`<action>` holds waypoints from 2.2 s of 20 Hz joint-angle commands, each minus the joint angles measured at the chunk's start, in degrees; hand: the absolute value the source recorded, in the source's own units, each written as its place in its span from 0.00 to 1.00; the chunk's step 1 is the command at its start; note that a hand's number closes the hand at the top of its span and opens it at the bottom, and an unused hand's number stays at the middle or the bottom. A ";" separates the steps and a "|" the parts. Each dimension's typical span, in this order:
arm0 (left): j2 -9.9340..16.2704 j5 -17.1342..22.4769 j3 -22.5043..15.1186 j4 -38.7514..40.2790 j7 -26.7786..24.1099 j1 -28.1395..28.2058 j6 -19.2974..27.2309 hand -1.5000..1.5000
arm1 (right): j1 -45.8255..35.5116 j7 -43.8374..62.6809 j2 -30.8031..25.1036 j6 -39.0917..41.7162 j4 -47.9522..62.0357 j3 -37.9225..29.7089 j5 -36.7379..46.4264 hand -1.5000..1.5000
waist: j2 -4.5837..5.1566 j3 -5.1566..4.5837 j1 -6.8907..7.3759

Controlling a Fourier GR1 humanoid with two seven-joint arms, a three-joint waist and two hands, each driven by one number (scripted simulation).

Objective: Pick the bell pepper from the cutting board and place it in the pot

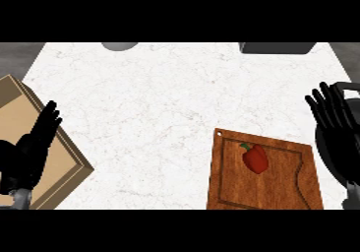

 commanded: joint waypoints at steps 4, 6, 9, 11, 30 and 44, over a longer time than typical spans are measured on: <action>-3.15 1.37 1.22 -3.94 -3.72 -8.22 -0.74 0.50 | -13.75 1.36 -5.40 23.31 1.38 6.75 -6.42 1.00 | 2.27 0.68 4.44; -4.41 2.04 1.14 -6.44 -5.45 -10.93 -1.24 0.50 | -17.45 0.92 -5.93 29.69 0.51 9.23 -8.01 1.00 | 2.83 0.74 7.92; -6.51 4.19 1.36 -4.66 -5.00 -13.69 -2.11 0.50 | -23.01 -7.47 -15.07 29.49 9.68 3.31 7.48 0.00 | 3.85 0.82 4.71; -8.29 3.74 0.52 -4.49 -6.18 -12.97 -1.16 0.50 | -23.96 -13.93 -16.16 35.14 10.34 6.20 11.86 0.00 | 3.68 0.92 5.25; -10.38 3.62 3.07 5.48 -7.93 -18.97 -2.58 0.50 | -34.81 -47.20 -24.91 25.55 20.42 26.18 47.95 0.00 | 2.36 0.64 2.37; -11.33 2.18 5.46 5.23 -9.30 -15.94 -3.87 0.50 | -36.38 -52.88 -18.94 15.54 36.97 36.13 61.08 0.00 | 1.49 0.59 0.35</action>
